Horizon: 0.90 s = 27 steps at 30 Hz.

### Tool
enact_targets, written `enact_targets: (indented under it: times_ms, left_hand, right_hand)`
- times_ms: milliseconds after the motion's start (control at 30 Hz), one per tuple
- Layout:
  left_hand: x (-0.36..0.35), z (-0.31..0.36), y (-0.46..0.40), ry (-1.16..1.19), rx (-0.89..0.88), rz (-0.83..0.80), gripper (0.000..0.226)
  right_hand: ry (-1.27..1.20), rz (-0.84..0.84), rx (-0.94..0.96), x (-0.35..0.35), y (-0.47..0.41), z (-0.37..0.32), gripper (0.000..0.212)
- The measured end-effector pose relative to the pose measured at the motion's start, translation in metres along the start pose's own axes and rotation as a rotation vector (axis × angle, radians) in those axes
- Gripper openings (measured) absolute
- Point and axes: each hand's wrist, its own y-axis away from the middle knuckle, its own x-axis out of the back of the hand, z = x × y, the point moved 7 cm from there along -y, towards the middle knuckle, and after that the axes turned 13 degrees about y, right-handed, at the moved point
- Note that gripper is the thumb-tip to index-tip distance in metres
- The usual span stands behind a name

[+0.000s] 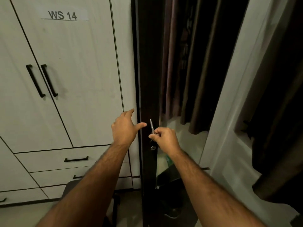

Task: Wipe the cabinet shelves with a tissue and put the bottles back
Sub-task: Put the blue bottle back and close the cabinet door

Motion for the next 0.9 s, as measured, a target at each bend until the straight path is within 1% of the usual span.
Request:
enact_targets:
  times_ms: [267, 433, 900]
  left_hand:
    - [-0.009, -0.018, -0.033, -0.009, 0.074, 0.041, 0.083]
    - [-0.015, -0.024, -0.048, -0.016, 0.107, 0.044, 0.081]
    - [-0.029, -0.033, -0.084, -0.047, 0.129, 0.010, 0.077]
  right_hand:
    - [-0.012, -0.027, 0.054, -0.022, -0.044, 0.001, 0.024]
    - [-0.054, -0.051, 0.042, -0.030, -0.063, 0.001, 0.026]
    - [-0.017, -0.086, -0.010, -0.038, -0.091, -0.003, 0.027]
